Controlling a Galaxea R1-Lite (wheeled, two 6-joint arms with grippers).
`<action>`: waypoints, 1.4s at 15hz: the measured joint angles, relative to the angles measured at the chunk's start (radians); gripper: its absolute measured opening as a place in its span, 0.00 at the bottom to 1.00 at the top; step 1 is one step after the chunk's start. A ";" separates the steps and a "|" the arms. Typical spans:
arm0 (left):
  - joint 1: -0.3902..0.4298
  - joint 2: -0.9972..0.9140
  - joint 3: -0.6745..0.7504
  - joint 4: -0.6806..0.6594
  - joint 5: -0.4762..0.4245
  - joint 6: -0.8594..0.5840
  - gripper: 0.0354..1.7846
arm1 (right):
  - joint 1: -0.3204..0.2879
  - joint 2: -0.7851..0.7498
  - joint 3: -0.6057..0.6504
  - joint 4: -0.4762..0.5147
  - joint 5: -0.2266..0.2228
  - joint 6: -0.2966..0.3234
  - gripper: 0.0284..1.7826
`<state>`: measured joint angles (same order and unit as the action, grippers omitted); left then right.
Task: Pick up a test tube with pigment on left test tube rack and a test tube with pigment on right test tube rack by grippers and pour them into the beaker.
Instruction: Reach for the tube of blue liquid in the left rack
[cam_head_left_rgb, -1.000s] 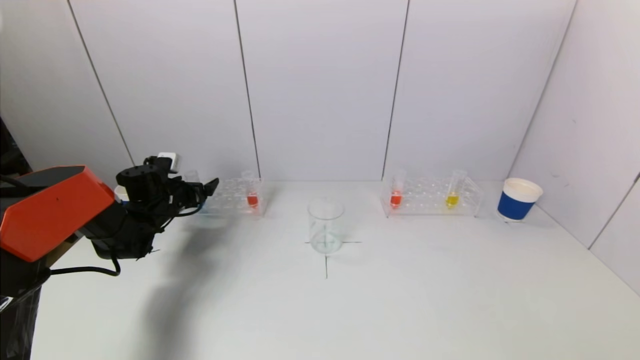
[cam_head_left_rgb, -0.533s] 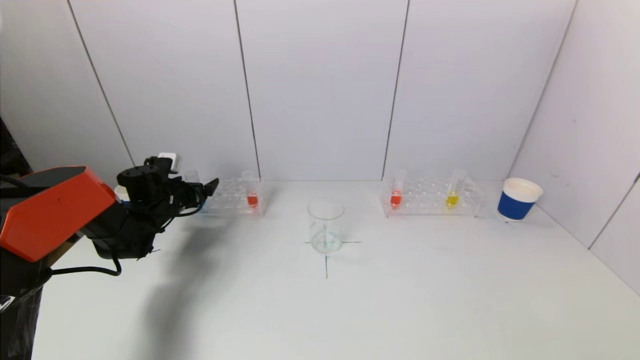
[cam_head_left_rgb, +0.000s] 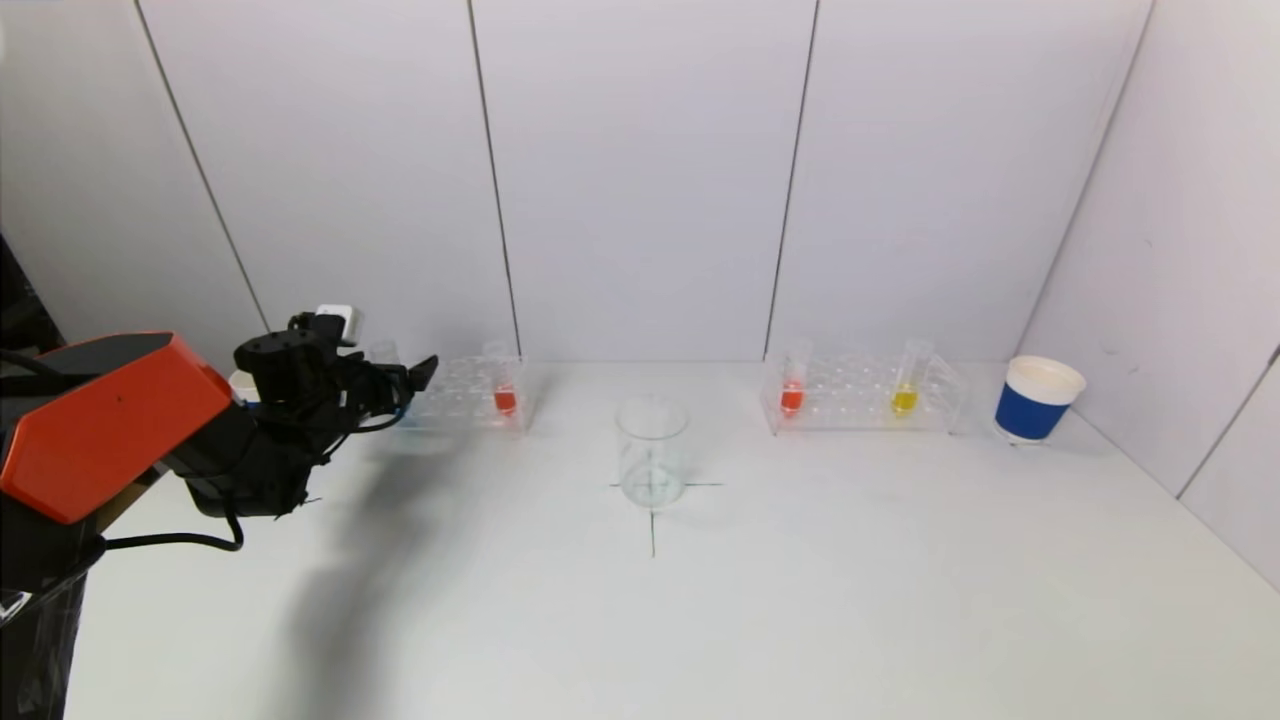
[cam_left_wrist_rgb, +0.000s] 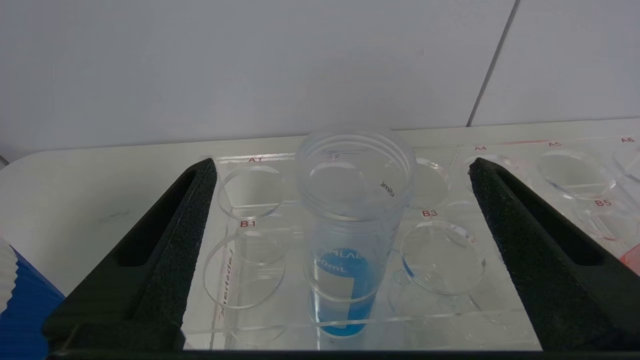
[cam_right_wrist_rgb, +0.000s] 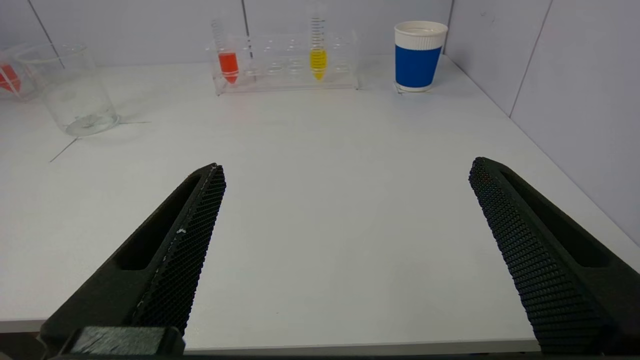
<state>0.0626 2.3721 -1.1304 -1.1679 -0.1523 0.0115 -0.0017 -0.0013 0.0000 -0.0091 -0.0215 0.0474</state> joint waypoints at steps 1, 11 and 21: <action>0.000 0.000 0.000 0.000 0.000 0.000 0.99 | 0.000 0.000 0.000 0.000 0.000 0.000 0.99; 0.000 0.004 0.000 -0.001 0.001 -0.001 0.95 | 0.000 0.000 0.000 0.000 0.000 0.000 0.99; 0.000 0.004 0.000 -0.001 0.001 -0.001 0.25 | 0.000 0.000 0.000 0.000 0.000 0.000 0.99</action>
<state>0.0626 2.3764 -1.1304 -1.1694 -0.1509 0.0104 -0.0017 -0.0013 0.0000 -0.0091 -0.0211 0.0474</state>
